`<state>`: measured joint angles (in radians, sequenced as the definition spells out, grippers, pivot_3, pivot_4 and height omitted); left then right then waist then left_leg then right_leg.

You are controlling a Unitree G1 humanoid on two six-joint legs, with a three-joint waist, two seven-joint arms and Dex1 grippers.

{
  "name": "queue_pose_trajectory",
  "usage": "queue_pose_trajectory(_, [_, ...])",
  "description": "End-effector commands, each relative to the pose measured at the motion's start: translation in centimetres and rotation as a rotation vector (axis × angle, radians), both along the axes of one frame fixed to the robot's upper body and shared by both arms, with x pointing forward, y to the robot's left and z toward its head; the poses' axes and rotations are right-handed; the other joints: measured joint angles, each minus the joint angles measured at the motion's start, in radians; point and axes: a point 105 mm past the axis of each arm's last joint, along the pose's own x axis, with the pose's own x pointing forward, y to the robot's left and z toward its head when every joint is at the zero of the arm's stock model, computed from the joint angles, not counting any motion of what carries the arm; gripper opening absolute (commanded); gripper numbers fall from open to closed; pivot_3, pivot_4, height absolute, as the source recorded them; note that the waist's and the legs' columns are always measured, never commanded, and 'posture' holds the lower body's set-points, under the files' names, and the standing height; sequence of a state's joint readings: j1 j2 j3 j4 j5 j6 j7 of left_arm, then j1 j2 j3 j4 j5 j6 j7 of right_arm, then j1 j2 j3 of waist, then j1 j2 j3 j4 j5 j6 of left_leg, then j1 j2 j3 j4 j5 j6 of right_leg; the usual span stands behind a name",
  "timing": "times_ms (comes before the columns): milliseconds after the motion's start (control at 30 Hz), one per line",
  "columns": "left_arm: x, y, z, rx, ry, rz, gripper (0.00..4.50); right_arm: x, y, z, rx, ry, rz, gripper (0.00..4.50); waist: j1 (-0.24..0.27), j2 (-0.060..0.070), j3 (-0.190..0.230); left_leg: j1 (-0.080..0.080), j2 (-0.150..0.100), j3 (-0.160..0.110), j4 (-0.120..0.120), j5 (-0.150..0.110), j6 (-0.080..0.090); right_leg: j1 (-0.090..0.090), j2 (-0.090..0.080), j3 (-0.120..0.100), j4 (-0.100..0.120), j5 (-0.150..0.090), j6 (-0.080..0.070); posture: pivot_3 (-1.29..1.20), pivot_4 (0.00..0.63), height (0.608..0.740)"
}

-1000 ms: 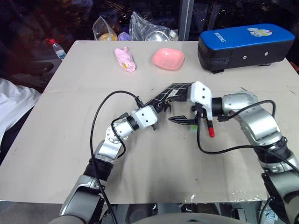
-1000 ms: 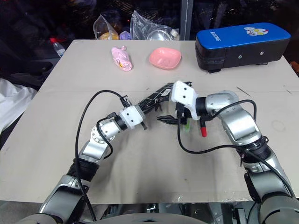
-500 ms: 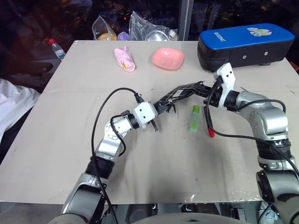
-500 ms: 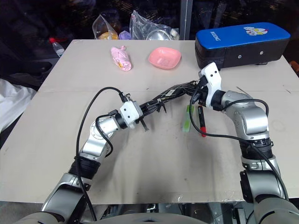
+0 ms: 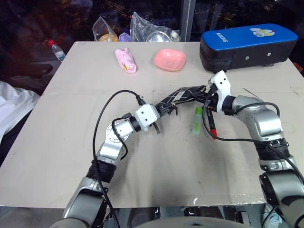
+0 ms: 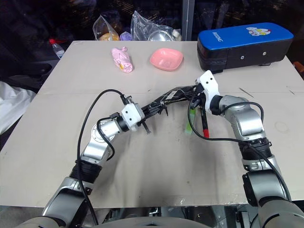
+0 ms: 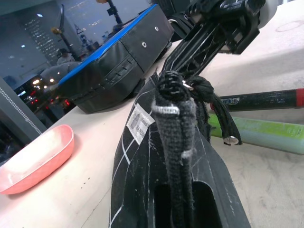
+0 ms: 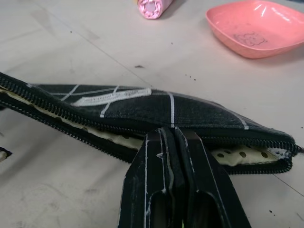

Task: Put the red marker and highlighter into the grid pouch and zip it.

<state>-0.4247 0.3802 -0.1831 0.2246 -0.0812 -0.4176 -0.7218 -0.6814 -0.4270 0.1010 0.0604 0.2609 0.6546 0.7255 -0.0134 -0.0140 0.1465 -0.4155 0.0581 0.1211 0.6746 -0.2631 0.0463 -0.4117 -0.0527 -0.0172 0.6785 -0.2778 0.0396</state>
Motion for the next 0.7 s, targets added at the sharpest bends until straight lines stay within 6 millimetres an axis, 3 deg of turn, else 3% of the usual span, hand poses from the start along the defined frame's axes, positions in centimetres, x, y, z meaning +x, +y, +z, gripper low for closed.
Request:
queue_pose_trajectory(33, [-0.2,0.0,1.8,-0.034,-0.077,0.001,0.0,0.4,0.6,1.4,0.006,-0.056,0.004,0.07,0.001,0.0,0.0,0.0,0.0,0.0,0.0,0.0,0.0,0.0,0.0,0.0,0.0,0.0,0.0,0.0,0.15,0.737])
queue_pose_trajectory(200, [-0.4,-0.1,1.8,-0.03,-0.081,-0.007,0.0,0.2,1.1,1.1,-0.038,-0.067,0.031,0.07,0.001,0.0,0.0,0.0,0.0,0.0,0.0,0.0,0.0,0.0,0.0,0.0,0.0,0.0,0.0,0.0,0.15,0.737])
queue_pose_trajectory(433, [-0.4,-0.6,1.9,-0.008,-0.095,-0.037,0.0,-1.2,5.3,0.0,-0.218,-0.193,0.219,0.07,-0.001,0.0,0.0,0.0,0.0,0.0,0.0,0.0,0.0,0.0,0.0,0.0,0.0,0.0,0.0,0.0,0.15,0.737])
queue_pose_trajectory(700, [-0.3,-0.5,1.8,0.002,-0.094,-0.038,0.0,-0.6,7.7,1.4,-0.27,-0.383,0.274,0.07,0.001,0.0,0.0,0.0,0.0,0.0,0.0,0.0,0.0,0.0,0.0,0.0,0.0,0.0,0.0,0.0,0.15,0.737])
